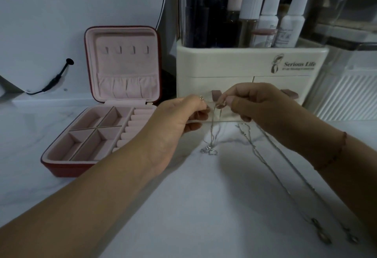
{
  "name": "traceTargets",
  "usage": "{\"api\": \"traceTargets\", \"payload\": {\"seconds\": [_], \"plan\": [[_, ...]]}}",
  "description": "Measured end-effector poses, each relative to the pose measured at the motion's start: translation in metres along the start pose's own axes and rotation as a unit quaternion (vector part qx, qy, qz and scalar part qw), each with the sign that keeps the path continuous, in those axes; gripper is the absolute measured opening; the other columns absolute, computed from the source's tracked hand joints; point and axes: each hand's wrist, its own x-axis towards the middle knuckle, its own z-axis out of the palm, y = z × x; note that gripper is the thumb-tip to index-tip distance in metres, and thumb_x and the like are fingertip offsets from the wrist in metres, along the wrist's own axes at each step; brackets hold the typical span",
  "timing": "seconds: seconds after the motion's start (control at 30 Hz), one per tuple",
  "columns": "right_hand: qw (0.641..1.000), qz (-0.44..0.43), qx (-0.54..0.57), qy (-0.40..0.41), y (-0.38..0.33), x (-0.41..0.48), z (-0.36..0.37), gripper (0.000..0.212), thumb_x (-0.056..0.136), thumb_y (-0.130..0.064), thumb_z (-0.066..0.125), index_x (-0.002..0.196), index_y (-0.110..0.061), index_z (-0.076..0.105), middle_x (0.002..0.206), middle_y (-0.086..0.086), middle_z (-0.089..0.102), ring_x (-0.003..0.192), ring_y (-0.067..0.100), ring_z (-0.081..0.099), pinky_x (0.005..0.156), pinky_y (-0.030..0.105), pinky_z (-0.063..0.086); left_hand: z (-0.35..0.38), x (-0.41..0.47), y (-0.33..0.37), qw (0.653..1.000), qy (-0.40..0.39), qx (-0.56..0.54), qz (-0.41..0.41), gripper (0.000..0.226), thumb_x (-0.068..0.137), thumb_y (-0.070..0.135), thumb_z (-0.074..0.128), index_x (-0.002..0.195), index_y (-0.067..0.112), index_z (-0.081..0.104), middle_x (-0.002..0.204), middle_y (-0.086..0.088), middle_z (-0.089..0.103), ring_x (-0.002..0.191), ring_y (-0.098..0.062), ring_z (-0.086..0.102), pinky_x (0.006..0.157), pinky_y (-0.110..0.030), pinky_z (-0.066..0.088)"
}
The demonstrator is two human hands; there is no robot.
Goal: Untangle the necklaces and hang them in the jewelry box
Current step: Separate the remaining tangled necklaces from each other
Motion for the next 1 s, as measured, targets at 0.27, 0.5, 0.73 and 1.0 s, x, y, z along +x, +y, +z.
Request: {"api": "traceTargets", "payload": {"seconds": [0.27,0.5,0.73,1.0], "plan": [[0.919,0.056,0.389,0.022,-0.012,0.004,-0.012,0.032,0.102,-0.018,0.031,0.082,-0.007,0.053,0.074,0.007,0.066,0.071,0.02,0.068,0.07,0.032,0.057,-0.004,-0.003,-0.005,0.999,-0.018,0.046,-0.023,0.014,0.062,0.028,0.061,0.058,0.021,0.073,0.073,0.0,0.069,0.078,-0.011,0.064,0.079,-0.029,0.049],[0.909,0.063,0.412,0.016,-0.012,0.004,-0.018,0.03,0.101,-0.018,0.03,0.078,-0.013,0.046,0.064,0.004,0.058,0.047,0.014,0.053,0.047,0.029,0.045,-0.004,0.001,-0.009,0.999,0.001,0.027,-0.027,0.017,0.064,0.026,0.062,0.067,0.011,0.071,0.072,-0.004,0.068,0.072,-0.012,0.062,0.074,-0.028,0.049],[0.95,0.096,0.296,-0.006,-0.007,0.003,-0.013,0.028,0.102,-0.018,0.03,0.079,-0.011,0.046,0.07,0.005,0.053,0.039,0.008,0.034,0.04,0.021,0.029,-0.004,0.001,0.001,0.972,-0.064,-0.221,-0.05,0.015,0.081,0.015,0.06,0.068,0.014,0.067,0.069,-0.001,0.068,0.068,-0.011,0.069,0.07,-0.024,0.056],[0.972,0.106,0.211,-0.003,-0.006,0.002,-0.009,0.03,0.102,-0.017,0.032,0.078,-0.009,0.049,0.068,0.006,0.055,0.042,0.012,0.038,0.041,0.023,0.032,-0.003,0.0,0.001,0.96,-0.083,-0.265,-0.044,0.013,0.085,0.014,0.055,0.076,0.008,0.062,0.071,-0.003,0.067,0.072,-0.014,0.069,0.077,-0.03,0.058]]}}
